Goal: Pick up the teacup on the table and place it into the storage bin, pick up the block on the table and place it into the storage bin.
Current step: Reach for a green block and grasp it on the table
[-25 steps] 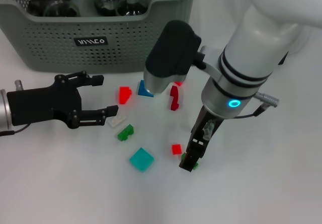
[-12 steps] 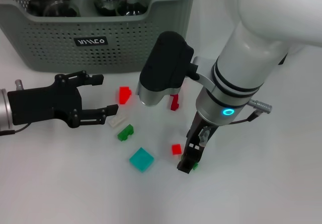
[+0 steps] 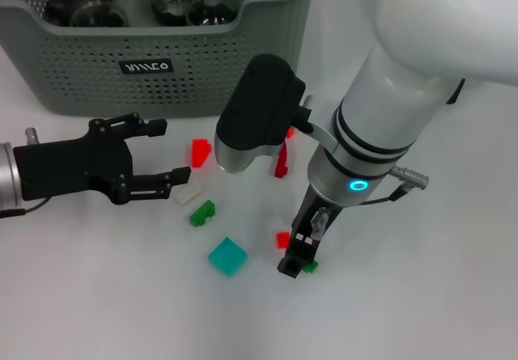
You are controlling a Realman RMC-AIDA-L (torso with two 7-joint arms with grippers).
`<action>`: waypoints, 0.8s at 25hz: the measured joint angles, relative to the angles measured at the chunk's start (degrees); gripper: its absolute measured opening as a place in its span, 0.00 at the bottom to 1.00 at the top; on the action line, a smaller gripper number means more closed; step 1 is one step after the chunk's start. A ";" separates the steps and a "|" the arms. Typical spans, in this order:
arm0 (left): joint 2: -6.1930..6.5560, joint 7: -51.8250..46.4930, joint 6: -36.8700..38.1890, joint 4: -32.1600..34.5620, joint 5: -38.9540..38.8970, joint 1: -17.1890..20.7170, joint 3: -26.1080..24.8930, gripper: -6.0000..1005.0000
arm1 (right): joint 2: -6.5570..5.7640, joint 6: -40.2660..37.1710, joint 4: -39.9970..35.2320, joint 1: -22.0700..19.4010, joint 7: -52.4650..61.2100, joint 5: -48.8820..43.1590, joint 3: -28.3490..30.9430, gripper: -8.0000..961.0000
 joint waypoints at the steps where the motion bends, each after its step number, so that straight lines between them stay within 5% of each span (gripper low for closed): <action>1: 0.00 0.00 -0.09 -0.02 0.00 0.00 0.00 0.84 | 0.00 0.17 0.07 -0.04 0.12 0.14 -0.03 0.74; 20: 0.15 0.40 -0.52 -1.27 0.00 0.01 0.00 0.84 | 0.00 1.43 1.27 -0.11 0.36 0.54 -0.78 0.61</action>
